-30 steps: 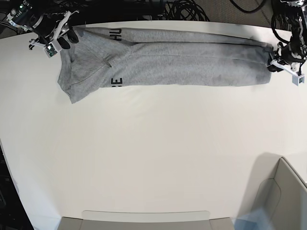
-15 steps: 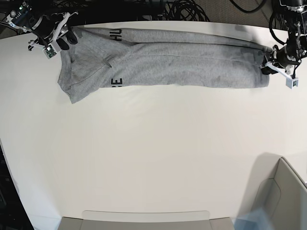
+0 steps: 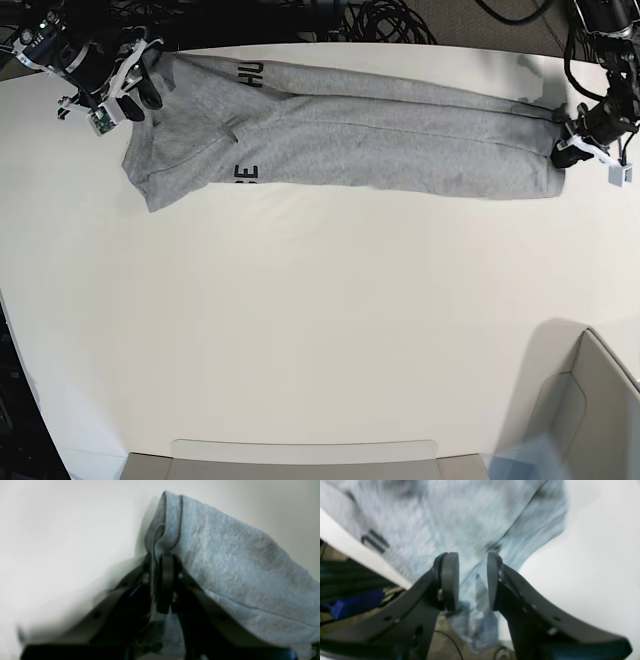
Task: Fold the T-shirt properly
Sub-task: 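Grasp the strip end with the left gripper and fold it toward the right gripper, then lift the strip end with the right gripper and fold it over the shirt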
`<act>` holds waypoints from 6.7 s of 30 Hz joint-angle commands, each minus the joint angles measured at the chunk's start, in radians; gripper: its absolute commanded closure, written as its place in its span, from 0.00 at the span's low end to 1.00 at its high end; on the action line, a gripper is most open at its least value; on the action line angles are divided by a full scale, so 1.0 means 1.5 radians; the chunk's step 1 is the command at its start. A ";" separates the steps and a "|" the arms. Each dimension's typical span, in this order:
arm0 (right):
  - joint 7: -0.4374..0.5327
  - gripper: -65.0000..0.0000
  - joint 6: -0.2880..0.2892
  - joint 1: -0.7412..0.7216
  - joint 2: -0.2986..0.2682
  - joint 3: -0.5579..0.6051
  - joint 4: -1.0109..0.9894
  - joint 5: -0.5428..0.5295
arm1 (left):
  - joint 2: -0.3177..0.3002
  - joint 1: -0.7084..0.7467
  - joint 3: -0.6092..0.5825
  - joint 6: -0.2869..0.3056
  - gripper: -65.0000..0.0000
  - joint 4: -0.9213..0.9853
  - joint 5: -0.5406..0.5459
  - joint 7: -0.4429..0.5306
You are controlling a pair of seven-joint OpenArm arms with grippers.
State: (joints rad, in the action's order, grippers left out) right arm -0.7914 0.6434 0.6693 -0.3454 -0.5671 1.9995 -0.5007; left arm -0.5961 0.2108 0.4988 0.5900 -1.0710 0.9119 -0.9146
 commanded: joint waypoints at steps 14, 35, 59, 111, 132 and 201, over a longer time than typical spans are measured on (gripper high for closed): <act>0.011 0.71 0.015 -0.021 0.010 -0.004 0.012 -0.009 | -0.012 -0.018 0.123 -0.015 1.00 -0.146 -0.087 -0.120; 0.011 0.71 0.015 -0.038 0.037 -0.003 0.013 -0.008 | 0.209 0.039 0.191 0.051 1.00 -0.609 -0.086 -0.321; 0.011 0.71 0.015 -0.043 0.038 -0.003 0.012 -0.008 | 0.366 0.041 -0.114 0.013 1.00 -0.637 -0.090 -0.321; 0.013 0.71 0.015 -0.078 0.050 -0.009 -0.003 -0.023 | 0.397 0.074 -0.174 -0.045 1.00 -0.632 -0.015 -0.241; 0.009 0.71 0.037 -0.136 0.026 0.051 -0.343 -0.292 | 0.383 0.075 -0.116 -0.044 1.00 -0.580 -0.012 -0.243; 0.008 1.00 -0.053 -0.323 0.109 0.030 -0.121 0.160 | 0.366 0.119 -0.002 -0.043 1.00 -0.578 -0.010 -0.250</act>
State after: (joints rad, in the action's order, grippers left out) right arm -0.8082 0.5606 0.1944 -0.1703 -0.5159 1.7996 -0.2405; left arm -0.0414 0.3885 0.4953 0.5198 -1.9213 0.8787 -1.3006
